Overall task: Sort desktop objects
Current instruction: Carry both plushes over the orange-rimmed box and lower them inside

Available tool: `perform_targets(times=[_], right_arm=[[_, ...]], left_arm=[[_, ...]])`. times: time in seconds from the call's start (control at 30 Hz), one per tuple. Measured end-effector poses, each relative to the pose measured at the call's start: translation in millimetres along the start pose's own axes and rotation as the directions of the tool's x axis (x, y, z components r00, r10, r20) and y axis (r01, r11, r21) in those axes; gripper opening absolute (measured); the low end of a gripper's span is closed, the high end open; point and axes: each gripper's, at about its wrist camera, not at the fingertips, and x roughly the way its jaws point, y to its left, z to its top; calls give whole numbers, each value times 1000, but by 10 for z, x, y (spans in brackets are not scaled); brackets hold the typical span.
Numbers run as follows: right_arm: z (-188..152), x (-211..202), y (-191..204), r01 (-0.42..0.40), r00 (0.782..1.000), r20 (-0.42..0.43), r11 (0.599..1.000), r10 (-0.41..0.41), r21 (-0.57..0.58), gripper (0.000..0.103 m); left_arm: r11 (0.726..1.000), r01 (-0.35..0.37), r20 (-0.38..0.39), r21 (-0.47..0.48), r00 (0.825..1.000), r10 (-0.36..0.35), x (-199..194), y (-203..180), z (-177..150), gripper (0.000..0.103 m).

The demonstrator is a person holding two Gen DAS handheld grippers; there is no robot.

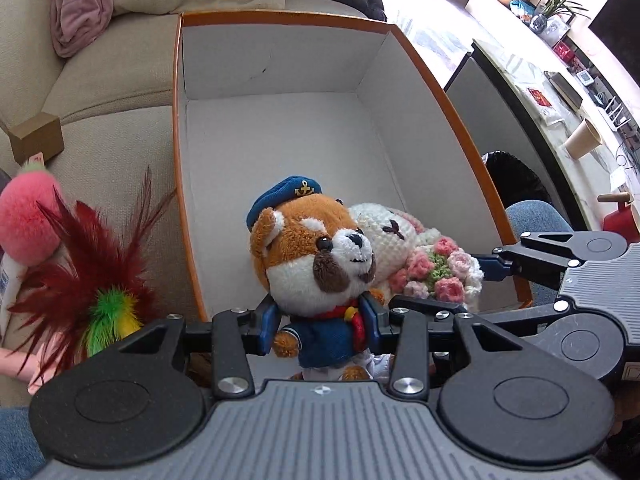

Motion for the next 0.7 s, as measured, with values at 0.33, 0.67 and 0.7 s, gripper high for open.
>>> perform_targets(times=[0.33,0.67,0.7], right_arm=[[644,132,-134,129,984,125,992,-129,10,53],[1189,504,-210,237,958,160,971,-236,13,53],[1204,546,-205,246,957,158,969,-244,6,53]], left_arm=[[994,-93,46,51,995,90,48,108,630,48],[974,-187,-21,130,981,191,425,176,1142,48],[968,-202,-25,146,978,208,470,177,1165,48]])
